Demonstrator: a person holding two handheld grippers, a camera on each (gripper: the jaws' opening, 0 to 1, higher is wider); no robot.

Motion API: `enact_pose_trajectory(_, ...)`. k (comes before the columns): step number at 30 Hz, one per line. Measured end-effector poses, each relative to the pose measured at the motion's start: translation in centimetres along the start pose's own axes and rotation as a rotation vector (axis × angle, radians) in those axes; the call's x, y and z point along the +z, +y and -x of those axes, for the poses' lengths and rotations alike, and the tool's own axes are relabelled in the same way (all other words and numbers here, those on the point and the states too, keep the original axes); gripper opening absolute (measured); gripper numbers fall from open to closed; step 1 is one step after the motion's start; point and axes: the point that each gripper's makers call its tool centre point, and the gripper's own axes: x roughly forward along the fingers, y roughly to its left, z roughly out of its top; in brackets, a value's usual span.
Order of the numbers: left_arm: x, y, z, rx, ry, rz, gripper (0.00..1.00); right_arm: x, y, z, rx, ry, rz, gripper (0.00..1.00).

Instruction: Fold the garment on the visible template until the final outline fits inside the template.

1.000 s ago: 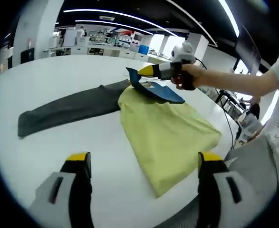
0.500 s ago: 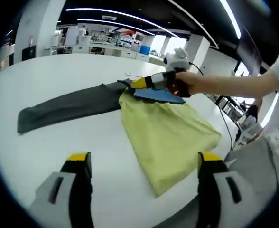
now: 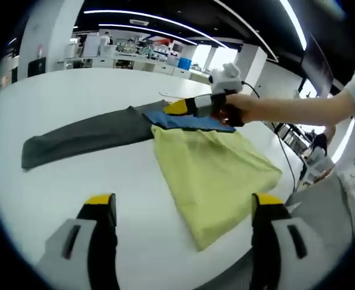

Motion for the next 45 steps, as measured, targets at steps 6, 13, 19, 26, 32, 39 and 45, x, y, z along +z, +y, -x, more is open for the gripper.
enact_pose_trajectory(6, 0.3, -0.4, -0.1, -0.003, 0.000, -0.008, 0.90, 0.1, -0.1, 0.7, 0.008, -0.010, 0.036, 0.69)
enact_pose_trajectory(13, 0.8, -0.5, 0.0, -0.005, -0.002, -0.021, 0.90, 0.1, 0.0, 1.9, 0.011, -0.017, 0.072, 0.89)
enact_pose_trajectory(19, 1.4, -0.8, -0.1, -0.009, -0.002, -0.033, 0.90, 0.1, -0.6, 2.6, 0.003, -0.022, 0.071, 0.94)
enact_pose_trajectory(26, 2.1, -0.7, -0.3, -0.023, 0.009, -0.048, 0.90, -0.1, -1.0, 4.4, -0.020, -0.033, 0.089, 0.95)
enact_pose_trajectory(32, 2.9, 0.4, -0.8, -0.025, -0.006, -0.038, 0.90, 0.0, -2.1, 7.0, -0.049, -0.056, 0.096, 0.96)
enact_pose_trajectory(39, 3.2, 1.7, -1.2, -0.016, -0.032, 0.008, 0.89, -0.7, -3.6, 10.5, -0.090, -0.081, 0.088, 0.95)
enact_pose_trajectory(45, 3.8, 3.1, -1.1, 0.004, -0.053, 0.033, 0.87, -1.1, -4.8, 12.8, -0.123, -0.100, 0.076, 0.94)
